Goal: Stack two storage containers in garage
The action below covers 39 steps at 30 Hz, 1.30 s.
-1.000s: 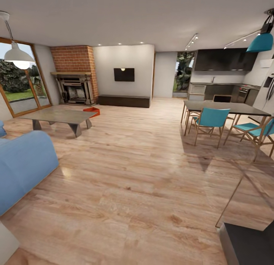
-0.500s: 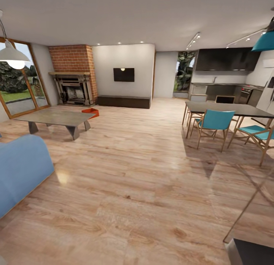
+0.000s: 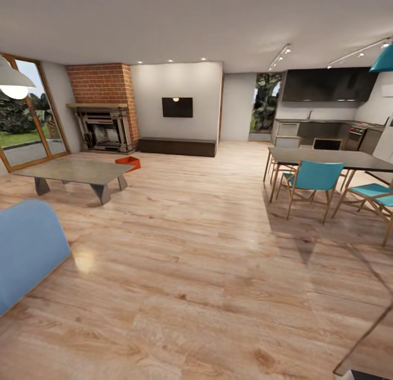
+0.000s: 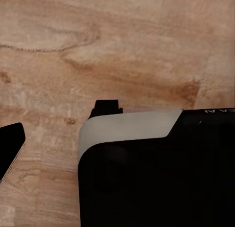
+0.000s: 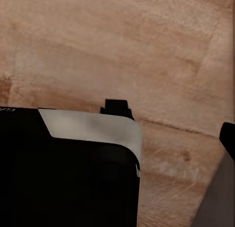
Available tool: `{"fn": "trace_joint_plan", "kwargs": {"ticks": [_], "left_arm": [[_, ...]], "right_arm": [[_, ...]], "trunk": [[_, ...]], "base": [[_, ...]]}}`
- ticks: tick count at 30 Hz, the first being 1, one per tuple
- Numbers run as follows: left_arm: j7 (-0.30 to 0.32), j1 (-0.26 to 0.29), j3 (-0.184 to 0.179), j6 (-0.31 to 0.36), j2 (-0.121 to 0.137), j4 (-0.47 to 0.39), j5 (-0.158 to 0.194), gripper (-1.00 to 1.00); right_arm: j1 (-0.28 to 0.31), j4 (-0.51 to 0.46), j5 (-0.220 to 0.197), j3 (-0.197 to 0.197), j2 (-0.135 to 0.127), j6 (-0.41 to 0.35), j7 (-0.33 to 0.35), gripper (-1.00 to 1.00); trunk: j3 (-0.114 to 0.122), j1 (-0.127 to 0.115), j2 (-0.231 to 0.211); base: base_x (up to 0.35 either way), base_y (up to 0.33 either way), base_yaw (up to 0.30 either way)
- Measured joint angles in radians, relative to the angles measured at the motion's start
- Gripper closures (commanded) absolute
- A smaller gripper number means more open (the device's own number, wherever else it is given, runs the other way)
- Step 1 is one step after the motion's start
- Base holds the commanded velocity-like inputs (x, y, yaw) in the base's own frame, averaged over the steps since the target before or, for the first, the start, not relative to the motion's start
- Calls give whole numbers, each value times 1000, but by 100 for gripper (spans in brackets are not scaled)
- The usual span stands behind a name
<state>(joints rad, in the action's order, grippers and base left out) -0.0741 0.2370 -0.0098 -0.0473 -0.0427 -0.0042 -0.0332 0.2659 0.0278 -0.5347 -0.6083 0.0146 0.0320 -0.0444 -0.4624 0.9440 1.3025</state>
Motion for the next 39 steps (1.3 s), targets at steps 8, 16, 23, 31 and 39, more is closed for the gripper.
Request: {"fn": "trace_joint_plan", "kwargs": {"ticks": [8, 16, 23, 31, 39], "left_arm": [[0, 0, 0, 0, 0, 0, 0, -100], [0, 0, 0, 0, 0, 0, 0, -100], [0, 0, 0, 0, 0, 0, 0, -100], [0, 0, 0, 0, 0, 0, 0, -100], [0, 0, 0, -1, 0, 0, 0, -100]], "right_arm": [[0, 0, 0, 0, 0, -1, 1, -100], [0, 0, 0, 0, 0, -1, 1, -100], [0, 0, 0, 0, 0, -1, 1, -100], [0, 0, 0, 0, 0, -1, 1, -100], [0, 0, 0, 0, 0, -1, 0, -100]], "trunk": [[0, 0, 0], [0, 0, 0], [0, 0, 0], [0, 0, 0], [0, 0, 0]], "base": [[322, 0, 0], [322, 0, 0], [322, 0, 0], [322, 0, 0], [322, 0, 0]]}}
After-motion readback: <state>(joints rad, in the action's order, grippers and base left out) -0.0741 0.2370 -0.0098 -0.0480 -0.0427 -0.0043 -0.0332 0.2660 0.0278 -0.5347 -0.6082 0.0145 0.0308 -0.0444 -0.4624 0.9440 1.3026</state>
